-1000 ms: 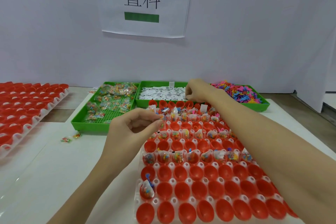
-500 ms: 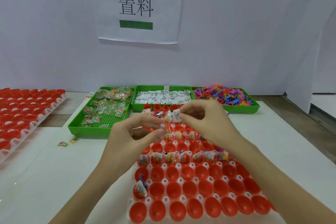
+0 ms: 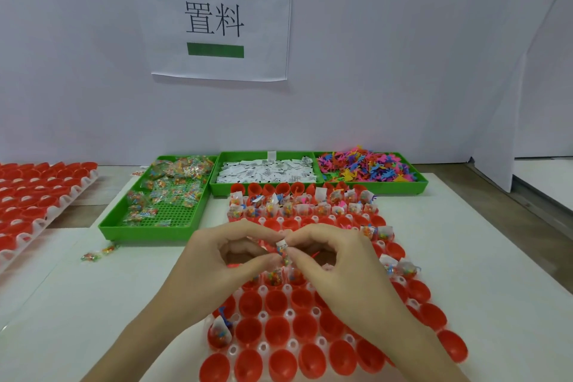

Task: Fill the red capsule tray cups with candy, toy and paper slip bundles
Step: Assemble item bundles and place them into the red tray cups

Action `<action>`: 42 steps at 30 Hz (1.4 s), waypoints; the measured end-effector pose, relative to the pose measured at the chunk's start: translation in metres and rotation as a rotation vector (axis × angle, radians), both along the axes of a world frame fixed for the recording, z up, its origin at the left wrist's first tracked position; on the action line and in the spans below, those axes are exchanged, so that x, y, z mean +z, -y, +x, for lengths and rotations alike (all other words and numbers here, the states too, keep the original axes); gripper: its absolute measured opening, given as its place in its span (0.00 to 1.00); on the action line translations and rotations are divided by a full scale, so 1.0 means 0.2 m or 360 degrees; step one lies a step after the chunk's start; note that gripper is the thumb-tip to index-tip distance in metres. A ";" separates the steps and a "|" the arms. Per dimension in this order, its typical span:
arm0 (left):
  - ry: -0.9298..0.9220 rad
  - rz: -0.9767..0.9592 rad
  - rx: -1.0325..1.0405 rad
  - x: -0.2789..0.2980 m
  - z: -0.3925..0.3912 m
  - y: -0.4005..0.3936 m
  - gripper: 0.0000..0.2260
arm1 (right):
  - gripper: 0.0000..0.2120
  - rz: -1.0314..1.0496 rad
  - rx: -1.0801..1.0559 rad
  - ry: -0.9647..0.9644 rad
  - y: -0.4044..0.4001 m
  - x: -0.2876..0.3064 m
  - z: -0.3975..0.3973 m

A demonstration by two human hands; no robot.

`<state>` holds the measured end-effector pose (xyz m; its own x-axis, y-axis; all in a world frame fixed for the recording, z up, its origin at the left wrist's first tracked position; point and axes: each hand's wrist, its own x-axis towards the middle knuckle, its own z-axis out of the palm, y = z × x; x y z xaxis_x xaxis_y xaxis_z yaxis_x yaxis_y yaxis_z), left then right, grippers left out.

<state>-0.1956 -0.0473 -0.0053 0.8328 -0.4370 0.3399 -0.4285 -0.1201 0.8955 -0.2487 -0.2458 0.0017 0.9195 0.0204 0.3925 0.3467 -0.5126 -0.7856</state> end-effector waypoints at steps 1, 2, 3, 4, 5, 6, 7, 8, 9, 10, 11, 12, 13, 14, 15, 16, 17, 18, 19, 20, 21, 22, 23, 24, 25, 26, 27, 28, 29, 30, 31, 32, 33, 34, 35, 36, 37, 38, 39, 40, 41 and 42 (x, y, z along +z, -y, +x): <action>0.0004 -0.0003 0.0013 0.00 0.00 0.00 0.11 | 0.06 -0.0004 -0.0017 0.0025 0.00 0.00 0.00; 0.0017 -0.0006 0.0036 0.00 0.00 0.00 0.10 | 0.07 -0.0005 -0.0039 0.0053 -0.01 0.00 -0.01; 0.0035 -0.0004 0.0066 0.00 -0.01 0.01 0.09 | 0.07 0.0000 -0.0062 0.0078 -0.02 -0.01 -0.01; 0.0053 -0.0007 0.0094 0.00 -0.01 0.01 0.09 | 0.07 0.0013 -0.0084 0.0094 -0.02 -0.01 -0.01; 0.0062 -0.0025 0.0112 0.00 -0.01 0.02 0.08 | 0.06 0.0036 -0.0103 0.0101 -0.02 -0.01 -0.01; 0.0056 -0.0058 0.0118 0.00 -0.01 0.02 0.07 | 0.06 0.0070 -0.0117 0.0093 -0.03 -0.01 -0.02; 0.0032 -0.0100 0.0119 0.00 -0.01 0.03 0.07 | 0.05 0.0116 -0.0123 0.0073 -0.03 -0.01 -0.02; -0.0005 -0.0140 0.0120 0.00 -0.02 0.03 0.06 | 0.05 0.0172 -0.0117 0.0044 -0.03 -0.01 -0.02; -0.0042 -0.0170 0.0121 0.00 -0.02 0.03 0.06 | 0.05 0.0225 -0.0101 0.0012 -0.02 -0.01 -0.02; -0.0068 -0.0184 0.0122 0.00 -0.01 0.03 0.06 | 0.05 0.0265 -0.0078 -0.0021 -0.02 0.00 -0.02; -0.0077 -0.0180 0.0125 0.00 -0.01 0.03 0.06 | 0.05 0.0283 -0.0057 -0.0050 -0.02 0.00 -0.02; -0.0073 -0.0166 0.0130 0.00 -0.01 0.03 0.06 | 0.05 0.0282 -0.0039 -0.0071 -0.02 0.00 -0.02; -0.0065 -0.0148 0.0134 -0.01 0.00 0.02 0.06 | 0.06 0.0270 -0.0026 -0.0088 -0.01 0.00 -0.01; -0.0057 -0.0134 0.0137 -0.01 0.00 0.02 0.06 | 0.06 0.0253 -0.0014 -0.0105 -0.01 0.00 -0.01; -0.0057 -0.0127 0.0140 -0.01 0.00 0.02 0.06 | 0.06 0.0231 -0.0008 -0.0120 0.00 0.01 -0.01; -0.0061 -0.0127 0.0142 -0.02 0.00 0.02 0.06 | 0.05 0.0203 -0.0010 -0.0130 0.01 0.01 0.00; -0.0065 -0.0129 0.0144 -0.02 0.00 0.02 0.06 | 0.05 0.0174 -0.0026 -0.0127 0.03 0.01 0.01; -0.0066 -0.0130 0.0146 -0.02 0.00 0.03 0.06 | 0.06 0.0152 -0.0051 -0.0115 0.05 0.01 0.02; -0.0065 -0.0130 0.0146 -0.02 0.00 0.02 0.06 | 0.06 0.0145 -0.0081 -0.0099 0.07 0.02 0.03; -0.0066 -0.0129 0.0143 -0.03 0.00 0.02 0.06 | 0.06 0.0155 -0.0113 -0.0085 0.10 0.02 0.04; -0.0070 -0.0125 0.0139 -0.03 0.00 0.02 0.06 | 0.07 0.0172 -0.0149 -0.0078 0.12 0.02 0.05; -0.0074 -0.0120 0.0135 -0.03 0.00 0.02 0.06 | 0.07 0.0183 -0.0188 -0.0073 0.15 0.02 0.06; -0.0076 -0.0117 0.0133 -0.03 0.00 0.02 0.06 | 0.07 0.0181 -0.0226 -0.0065 0.17 0.02 0.07; -0.0074 -0.0115 0.0130 -0.03 0.00 0.02 0.06 | 0.08 0.0174 -0.0261 -0.0055 0.20 0.02 0.08; -0.0070 -0.0113 0.0126 -0.03 0.00 0.03 0.06 | 0.08 0.0171 -0.0292 -0.0049 0.22 0.01 0.09; -0.0063 -0.0109 0.0122 -0.03 -0.01 0.03 0.06 | 0.09 0.0174 -0.0320 -0.0050 0.24 0.01 0.10; -0.0052 -0.0101 0.0121 -0.03 -0.01 0.03 0.07 | 0.09 0.0172 -0.0349 -0.0051 0.26 0.02 0.11; -0.0037 -0.0093 0.0121 -0.03 -0.01 0.03 0.07 | 0.10 0.0163 -0.0381 -0.0048 0.28 0.02 0.11; -0.0025 -0.0087 0.0122 -0.03 -0.01 0.02 0.07 | 0.10 0.0147 -0.0419 -0.0041 0.31 0.03 0.13; -0.0015 -0.0082 0.0120 -0.03 -0.01 0.02 0.07 | 0.10 0.0131 -0.0459 -0.0032 0.33 0.05 0.14; -0.0003 -0.0078 0.0116 -0.03 -0.01 0.02 0.08 | 0.10 0.0116 -0.0499 -0.0023 0.35 0.06 0.16; 0.0010 -0.0075 0.0112 -0.03 0.00 0.03 0.08 | 0.10 0.0100 -0.0531 -0.0018 0.38 0.08 0.18; 0.0020 -0.0074 0.0108 -0.03 0.00 0.03 0.09 | 0.10 0.0072 -0.0557 -0.0021 0.40 0.10 0.21; 0.0027 -0.0074 0.0105 -0.03 0.00 0.03 0.09 | 0.09 0.0028 -0.0578 -0.0031 0.42 0.11 0.25; 0.0031 -0.0074 0.0103 -0.04 0.00 0.03 0.09 | 0.09 -0.0029 -0.0602 -0.0046 0.44 0.13 0.29; 0.0034 -0.0075 0.0104 -0.04 0.00 0.03 0.09 | 0.08 -0.0089 -0.0626 -0.0065 0.46 0.14 0.33; 0.0031 -0.0080 0.0106 -0.04 0.00 0.03 0.09 | 0.08 -0.0158 -0.0649 -0.0087 0.49 0.14 0.38; 0.0024 -0.0087 0.0107 -0.05 0.00 0.03 0.09 | 0.08 -0.0239 -0.0670 -0.0106 0.52 0.14 0.44; 0.0019 -0.0092 0.0108 -0.05 0.00 0.03 0.08 | 0.08 -0.0334 -0.0687 -0.0120 0.55 0.14 0.50; 0.0020 -0.0091 0.0110 -0.05 0.00 0.03 0.08 | 0.08 -0.0444 -0.0702 -0.0128 0.58 0.14 0.56; 0.0023 -0.0084 0.0114 -0.05 0.00 0.04 0.08 | 0.08 -0.0562 -0.0716 -0.0137 0.61 0.13 0.62; 0.0024 -0.0078 0.0118 -0.06 0.01 0.04 0.08 | 0.09 -0.0673 -0.0726 -0.0151 0.64 0.12 0.68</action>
